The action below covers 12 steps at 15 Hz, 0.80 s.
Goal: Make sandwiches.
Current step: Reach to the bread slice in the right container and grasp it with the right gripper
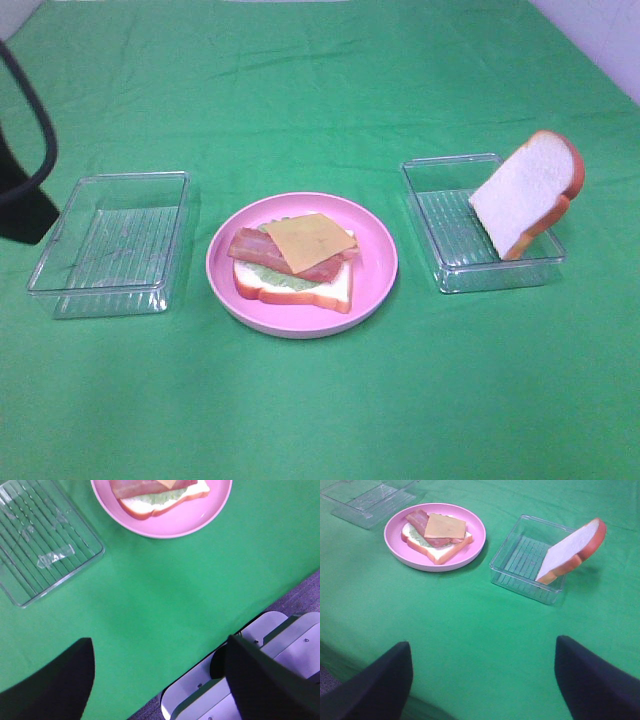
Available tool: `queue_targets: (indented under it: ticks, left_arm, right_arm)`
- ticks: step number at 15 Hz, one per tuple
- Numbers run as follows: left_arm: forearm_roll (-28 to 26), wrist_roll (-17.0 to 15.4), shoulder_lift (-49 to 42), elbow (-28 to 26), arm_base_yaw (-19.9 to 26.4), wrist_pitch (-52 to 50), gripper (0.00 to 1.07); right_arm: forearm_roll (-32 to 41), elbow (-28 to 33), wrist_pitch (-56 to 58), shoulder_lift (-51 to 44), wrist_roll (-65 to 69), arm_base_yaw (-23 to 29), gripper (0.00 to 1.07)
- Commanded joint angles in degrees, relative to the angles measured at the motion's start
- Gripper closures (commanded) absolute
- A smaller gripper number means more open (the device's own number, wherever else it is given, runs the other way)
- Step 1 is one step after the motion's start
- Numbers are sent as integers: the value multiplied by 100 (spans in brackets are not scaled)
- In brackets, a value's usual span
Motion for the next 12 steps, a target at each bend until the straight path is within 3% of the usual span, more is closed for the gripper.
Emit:
queue_targets:
  ticks: [1,5,12]
  left_arm:
    - [17,-23,-710,619,-29,-212,37]
    - [17,309,-2177,1564,-29,-344,37]
    - [160,304,-4727,2687,-29,-361,37]
  right_arm:
    - [-40,23,-52,-46,-46,-23,32]
    - [-40,23,-57,-46,-46,-23,32]
    - [-57,23,-57,-46,-46,-23,32]
